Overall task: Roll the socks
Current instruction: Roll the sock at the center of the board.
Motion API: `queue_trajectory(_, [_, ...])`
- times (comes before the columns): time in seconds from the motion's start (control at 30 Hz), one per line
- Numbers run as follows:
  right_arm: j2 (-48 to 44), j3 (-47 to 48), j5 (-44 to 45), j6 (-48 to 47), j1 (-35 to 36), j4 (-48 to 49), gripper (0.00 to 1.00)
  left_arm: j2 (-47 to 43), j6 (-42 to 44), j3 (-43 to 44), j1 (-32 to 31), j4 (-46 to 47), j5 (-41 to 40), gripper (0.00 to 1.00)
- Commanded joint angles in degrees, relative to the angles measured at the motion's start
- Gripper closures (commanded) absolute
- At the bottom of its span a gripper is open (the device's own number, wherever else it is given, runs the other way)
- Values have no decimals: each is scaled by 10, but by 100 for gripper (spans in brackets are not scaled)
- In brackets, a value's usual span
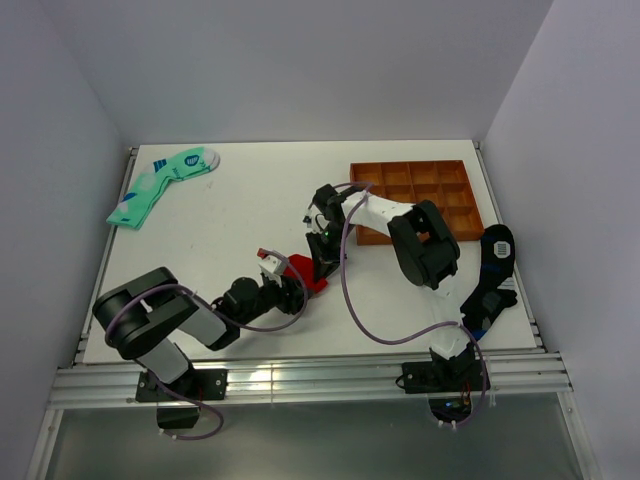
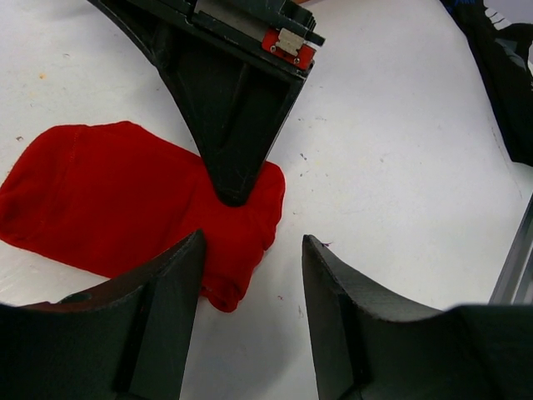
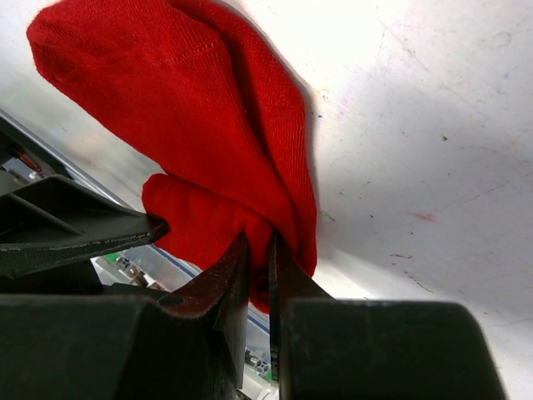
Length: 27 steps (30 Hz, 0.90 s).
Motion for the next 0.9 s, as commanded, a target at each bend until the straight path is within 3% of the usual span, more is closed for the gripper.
queue_trajectory(0.0, [26,4,63,-21,-5,-7,100,14,-14,-2,1,53,13,44])
queue_trajectory(0.37, [27,2,57,-24,-6,-3,100,66,-17,-3,1,90,4,45])
queue_trajectory(0.87, [24,5,49,-26,-6,-5,100,91,9,11,0,51,-42,46])
